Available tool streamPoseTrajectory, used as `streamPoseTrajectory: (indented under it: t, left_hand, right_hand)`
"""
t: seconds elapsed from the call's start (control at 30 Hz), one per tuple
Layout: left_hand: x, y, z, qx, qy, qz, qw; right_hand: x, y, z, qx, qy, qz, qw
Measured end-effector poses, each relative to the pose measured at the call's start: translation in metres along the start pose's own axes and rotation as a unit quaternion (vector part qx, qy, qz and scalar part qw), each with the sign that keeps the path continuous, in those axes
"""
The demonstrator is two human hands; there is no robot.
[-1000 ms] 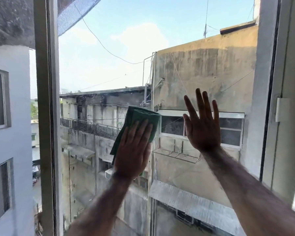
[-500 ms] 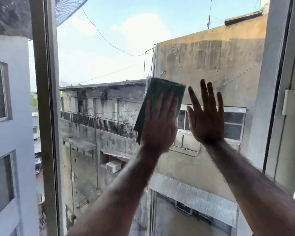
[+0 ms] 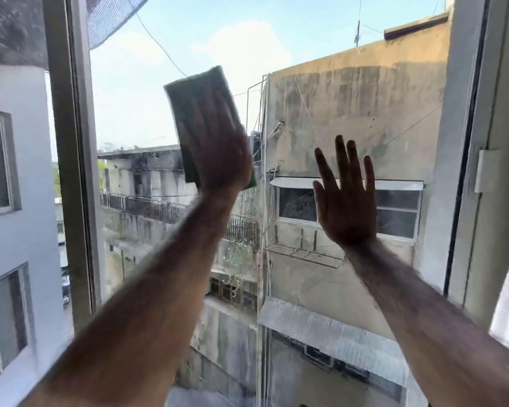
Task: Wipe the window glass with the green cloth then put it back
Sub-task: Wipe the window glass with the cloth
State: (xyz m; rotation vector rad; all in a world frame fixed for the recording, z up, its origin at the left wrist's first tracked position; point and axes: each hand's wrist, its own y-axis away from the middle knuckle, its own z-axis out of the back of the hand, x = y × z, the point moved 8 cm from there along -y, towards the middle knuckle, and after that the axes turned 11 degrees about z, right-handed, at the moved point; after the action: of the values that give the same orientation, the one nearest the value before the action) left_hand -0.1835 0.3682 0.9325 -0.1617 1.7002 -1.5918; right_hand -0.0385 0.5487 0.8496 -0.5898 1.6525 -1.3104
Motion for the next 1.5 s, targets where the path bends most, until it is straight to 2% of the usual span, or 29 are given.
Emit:
streamPoseTrajectory:
  t: [0.1, 0.17, 0.2, 0.27, 0.33, 0.4, 0.5, 0.57, 0.63, 0.73, 0.8, 0.87, 0.97, 1.07, 1.13, 1.2, 1.27, 1.37, 1.43, 1.5]
  left_hand:
    - [-0.042, 0.073, -0.021, 0.020, 0.010, -0.171, 0.985]
    - [-0.023, 0.133, -0.028, 0.069, 0.008, -0.254, 0.965]
    - [0.001, 0.154, -0.030, 0.092, -0.006, -0.269, 0.959]
    - [0.065, 0.169, -0.026, 0.115, -0.034, -0.236, 0.964]
    - [0.125, 0.154, -0.011, 0.118, -0.070, -0.155, 0.978]
    - [0.155, 0.119, 0.006, 0.115, -0.087, -0.075, 0.987]
    - [0.144, 0.052, 0.022, 0.078, -0.048, 0.064, 0.994]
    - [0.103, 0.012, 0.024, 0.037, -0.021, 0.101, 0.994]
    - [0.044, 0.001, 0.015, 0.010, -0.009, 0.047, 0.999]
    - [-0.030, 0.062, -0.014, 0.010, 0.007, -0.133, 0.991]
    - [-0.034, 0.124, -0.027, 0.050, 0.010, -0.229, 0.972]
    - [0.000, 0.160, -0.032, 0.096, -0.010, -0.270, 0.958]
    - [0.076, 0.157, -0.019, 0.116, -0.054, -0.228, 0.965]
    - [0.122, 0.098, 0.002, 0.095, -0.080, -0.105, 0.987]
    - [0.116, 0.038, 0.011, 0.061, -0.061, 0.014, 0.996]
    - [0.078, -0.006, 0.016, 0.023, -0.017, 0.074, 0.997]
    - [0.028, -0.017, 0.008, -0.002, -0.002, 0.035, 0.999]
    - [-0.028, 0.034, -0.014, 0.004, 0.012, -0.120, 0.993]
    - [-0.030, 0.099, -0.025, 0.043, 0.003, -0.238, 0.970]
    - [0.009, 0.152, -0.029, 0.092, -0.031, -0.292, 0.951]
  right_hand:
    - [-0.001, -0.001, 0.003, -0.009, 0.002, 0.006, 1.000]
    - [-0.003, 0.000, 0.004, -0.009, 0.002, 0.001, 1.000]
    - [-0.003, 0.000, 0.004, -0.009, 0.001, 0.000, 1.000]
    - [-0.002, -0.001, 0.003, -0.006, -0.005, 0.000, 1.000]
    - [-0.002, -0.001, 0.003, -0.003, -0.011, 0.001, 1.000]
    - [0.000, -0.002, 0.004, -0.003, -0.011, -0.003, 1.000]
    - [0.002, -0.002, 0.006, 0.001, -0.015, -0.005, 1.000]
    - [0.002, -0.001, 0.006, 0.002, -0.016, -0.007, 1.000]
    - [0.002, -0.001, 0.007, 0.006, -0.017, -0.006, 1.000]
    - [0.000, -0.002, 0.006, 0.005, -0.009, -0.001, 1.000]
    - [-0.003, -0.002, 0.006, 0.002, -0.003, 0.001, 1.000]
    - [-0.003, -0.001, 0.007, -0.001, -0.003, 0.001, 1.000]
    - [-0.001, -0.002, 0.005, 0.000, -0.011, -0.001, 1.000]
    - [0.002, -0.002, 0.005, 0.005, -0.013, -0.006, 1.000]
    - [0.003, -0.002, 0.005, 0.004, -0.012, -0.005, 1.000]
    - [0.001, -0.002, 0.005, 0.007, -0.010, -0.004, 1.000]
    - [0.001, -0.001, 0.005, 0.007, -0.011, -0.003, 1.000]
    - [-0.001, -0.003, 0.004, 0.006, -0.002, 0.004, 1.000]
    - [-0.003, -0.002, 0.004, 0.006, 0.000, 0.005, 1.000]
    - [-0.002, -0.002, 0.005, 0.006, -0.001, 0.004, 1.000]
